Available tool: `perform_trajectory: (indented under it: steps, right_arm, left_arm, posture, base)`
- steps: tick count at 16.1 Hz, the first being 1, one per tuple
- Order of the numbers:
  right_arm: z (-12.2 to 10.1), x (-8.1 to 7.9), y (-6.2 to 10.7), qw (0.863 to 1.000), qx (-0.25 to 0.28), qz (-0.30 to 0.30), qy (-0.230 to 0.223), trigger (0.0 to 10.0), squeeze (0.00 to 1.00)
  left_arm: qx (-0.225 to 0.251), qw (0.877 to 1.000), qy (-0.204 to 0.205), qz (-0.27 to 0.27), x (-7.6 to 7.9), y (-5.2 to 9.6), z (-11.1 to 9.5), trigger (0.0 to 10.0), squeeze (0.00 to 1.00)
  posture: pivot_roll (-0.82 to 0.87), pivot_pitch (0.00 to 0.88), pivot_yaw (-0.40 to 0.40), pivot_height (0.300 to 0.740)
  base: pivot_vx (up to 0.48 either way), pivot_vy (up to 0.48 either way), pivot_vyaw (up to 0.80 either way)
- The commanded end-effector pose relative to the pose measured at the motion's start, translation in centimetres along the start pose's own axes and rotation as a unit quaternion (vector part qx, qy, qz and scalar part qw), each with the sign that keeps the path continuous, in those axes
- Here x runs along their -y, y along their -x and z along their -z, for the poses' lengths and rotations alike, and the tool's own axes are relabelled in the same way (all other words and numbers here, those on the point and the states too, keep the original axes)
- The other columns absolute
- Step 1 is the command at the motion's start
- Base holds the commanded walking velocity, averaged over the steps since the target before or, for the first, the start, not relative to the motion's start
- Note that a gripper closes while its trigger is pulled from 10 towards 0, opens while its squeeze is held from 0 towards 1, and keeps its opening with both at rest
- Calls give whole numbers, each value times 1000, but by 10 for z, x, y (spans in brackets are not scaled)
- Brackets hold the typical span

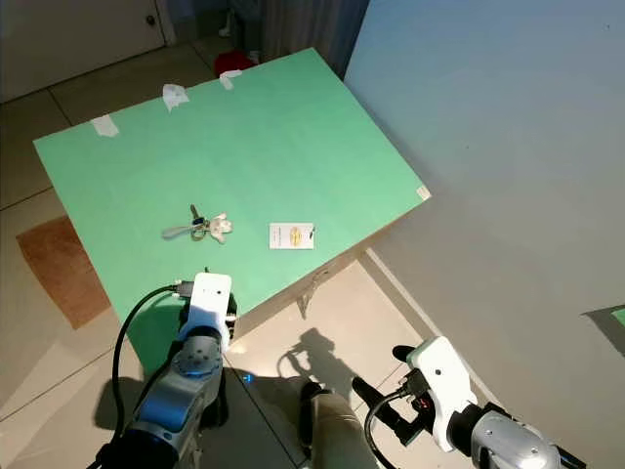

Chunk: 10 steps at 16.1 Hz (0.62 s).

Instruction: Hang keys on a hook

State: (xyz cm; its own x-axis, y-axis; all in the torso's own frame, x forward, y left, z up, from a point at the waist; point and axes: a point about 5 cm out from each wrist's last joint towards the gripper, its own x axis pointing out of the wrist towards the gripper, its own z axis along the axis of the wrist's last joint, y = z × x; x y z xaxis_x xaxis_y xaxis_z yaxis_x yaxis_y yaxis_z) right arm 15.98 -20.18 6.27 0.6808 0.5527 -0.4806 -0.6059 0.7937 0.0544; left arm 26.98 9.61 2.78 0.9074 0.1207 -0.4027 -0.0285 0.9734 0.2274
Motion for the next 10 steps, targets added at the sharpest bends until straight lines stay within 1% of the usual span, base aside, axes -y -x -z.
perform_trajectory:
  steps: [1,2,4,10]
  right_arm:
    - [5,0,6,1000,-12,6,-8,10000,0]
    - [5,0,6,1000,-13,6,-8,10000,0]
    - [6,0,7,1000,-14,5,-9,10000,0]
    - [5,0,4,1000,-13,3,-9,10000,0]
  left_arm:
    - [-30,998,47,42,41,14,4,10000,0]
    - [-50,995,71,45,42,14,9,0,0]
    - [-65,992,95,59,44,14,12,0,0]
    - [-61,990,114,60,37,8,9,0,0]
  posture:
    - [-400,365,-150,736]
    - [-400,365,-150,736]
    - [-400,365,-149,736]
    - [-392,365,-147,736]
  base:
    - [0,0,0]
    - [0,0,0]
    - [0,0,0]
    - [0,0,0]
